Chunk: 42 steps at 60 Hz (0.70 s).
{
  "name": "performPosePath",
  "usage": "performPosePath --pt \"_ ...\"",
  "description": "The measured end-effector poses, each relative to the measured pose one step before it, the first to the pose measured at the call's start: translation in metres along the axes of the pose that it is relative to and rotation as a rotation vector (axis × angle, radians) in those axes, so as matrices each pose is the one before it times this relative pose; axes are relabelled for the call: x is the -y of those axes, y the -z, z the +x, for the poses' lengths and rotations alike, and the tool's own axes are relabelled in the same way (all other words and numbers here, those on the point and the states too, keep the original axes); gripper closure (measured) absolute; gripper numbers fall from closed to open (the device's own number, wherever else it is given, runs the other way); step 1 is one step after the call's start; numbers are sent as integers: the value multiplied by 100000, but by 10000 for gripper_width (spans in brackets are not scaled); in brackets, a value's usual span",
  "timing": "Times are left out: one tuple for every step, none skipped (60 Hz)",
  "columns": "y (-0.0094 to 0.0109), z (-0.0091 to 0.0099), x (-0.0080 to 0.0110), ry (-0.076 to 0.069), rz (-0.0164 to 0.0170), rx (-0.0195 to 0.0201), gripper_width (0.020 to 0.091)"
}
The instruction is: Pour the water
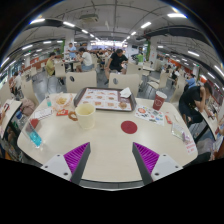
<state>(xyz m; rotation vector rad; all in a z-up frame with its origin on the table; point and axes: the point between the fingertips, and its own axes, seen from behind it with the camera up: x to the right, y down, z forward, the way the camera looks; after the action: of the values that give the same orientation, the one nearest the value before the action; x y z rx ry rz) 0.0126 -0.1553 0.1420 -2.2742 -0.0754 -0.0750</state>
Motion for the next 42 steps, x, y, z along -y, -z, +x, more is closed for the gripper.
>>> performPosePath --pt "56 18 -19 -105 23 -286 256" --pt "7 7 -39 -153 58 -435 254" --pt "5 -50 -69 -56 26 -520 254" --pt "5 -122 -91 58 -88 -499 255" --pt "30 -172 -131 139 -151 -440 255" --pt "38 -243 -135 142 -139 -437 254" --pt "9 -246 -108 105 -66 -541 254" --pt "90 -51 -108 51 -17 -549 255" --pt "58 -355 -105 8 82 -494 255" --pt "72 -327 -159 44 -45 -498 253" --pt "105 -346 -206 14 -190 -432 253" --pt "102 -370 -242 69 -331 -361 255" --pt "162 -423 -297 64 -440 -303 253" --pt "147 -414 -303 40 -380 -271 252" --pt "146 -443 -306 -46 -301 -232 255" --pt "150 -474 -327 -74 -326 -140 253" --pt "236 -540 -377 -32 -326 30 254" --pt "144 -645 -402 -1 -309 202 255" --pt "209 -695 -377 -31 -287 331 252" --pt "178 -704 -403 -87 -335 338 253" --pt "219 -737 -406 -171 -382 297 253" --pt "159 -797 -398 -201 -321 358 252" --pt "151 -848 -390 -247 -250 417 250" --pt "176 -851 -381 -227 -220 500 251" --pt "116 -933 -396 -229 -215 628 250" --pt "100 -962 -393 -228 -228 813 249" --pt "73 -1035 -409 -243 -283 932 252" --pt "53 -1015 -368 -253 -256 939 246" --pt "39 -1121 -453 -206 -167 965 249" --pt "-15 -1113 -318 -293 -181 1011 251" --pt "-54 -1081 -273 -299 -81 1021 247" --pt "-61 -1121 -223 -229 60 1112 247" --pt "-84 -1151 -186 -157 151 1210 249" --pt "-75 -1151 -131 -117 332 1257 247" --pt "-105 -1164 -138 -90 395 1265 246" --pt "-139 -1117 -117 -11 393 1157 250" --pt "-151 -1094 -72 27 453 995 251" --pt "-178 -1068 -55 -14 697 945 251" --pt "-140 -1060 38 -4 1012 891 252" --pt "-164 -1026 166 18 1178 1052 251" --pt "-187 -1070 125 100 1186 1276 248" --pt "-246 -1064 148 186 1066 1354 252"
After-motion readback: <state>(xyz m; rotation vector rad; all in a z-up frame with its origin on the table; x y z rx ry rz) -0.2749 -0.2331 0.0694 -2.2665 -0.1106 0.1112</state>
